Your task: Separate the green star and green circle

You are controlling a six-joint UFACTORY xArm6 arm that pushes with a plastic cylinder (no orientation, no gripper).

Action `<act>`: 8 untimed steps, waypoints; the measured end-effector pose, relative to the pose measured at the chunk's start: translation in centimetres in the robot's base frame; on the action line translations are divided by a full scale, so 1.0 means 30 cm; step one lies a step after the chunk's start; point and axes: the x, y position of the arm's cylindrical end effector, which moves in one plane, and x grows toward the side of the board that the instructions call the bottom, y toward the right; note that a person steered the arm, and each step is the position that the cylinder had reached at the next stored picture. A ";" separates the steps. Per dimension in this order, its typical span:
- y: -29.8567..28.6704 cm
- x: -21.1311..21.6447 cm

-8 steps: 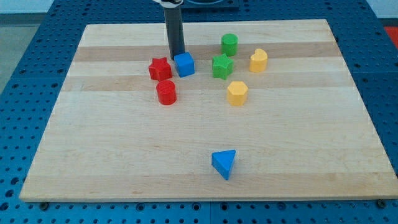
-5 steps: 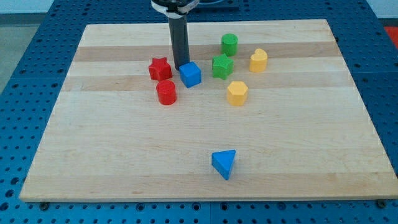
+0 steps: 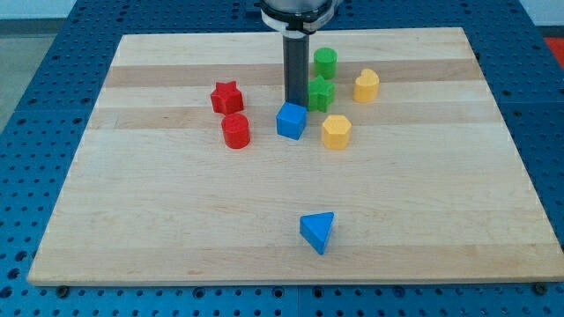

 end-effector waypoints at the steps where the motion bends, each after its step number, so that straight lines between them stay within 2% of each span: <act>1: -0.021 0.000; 3: -0.044 0.083; 8: -0.044 0.473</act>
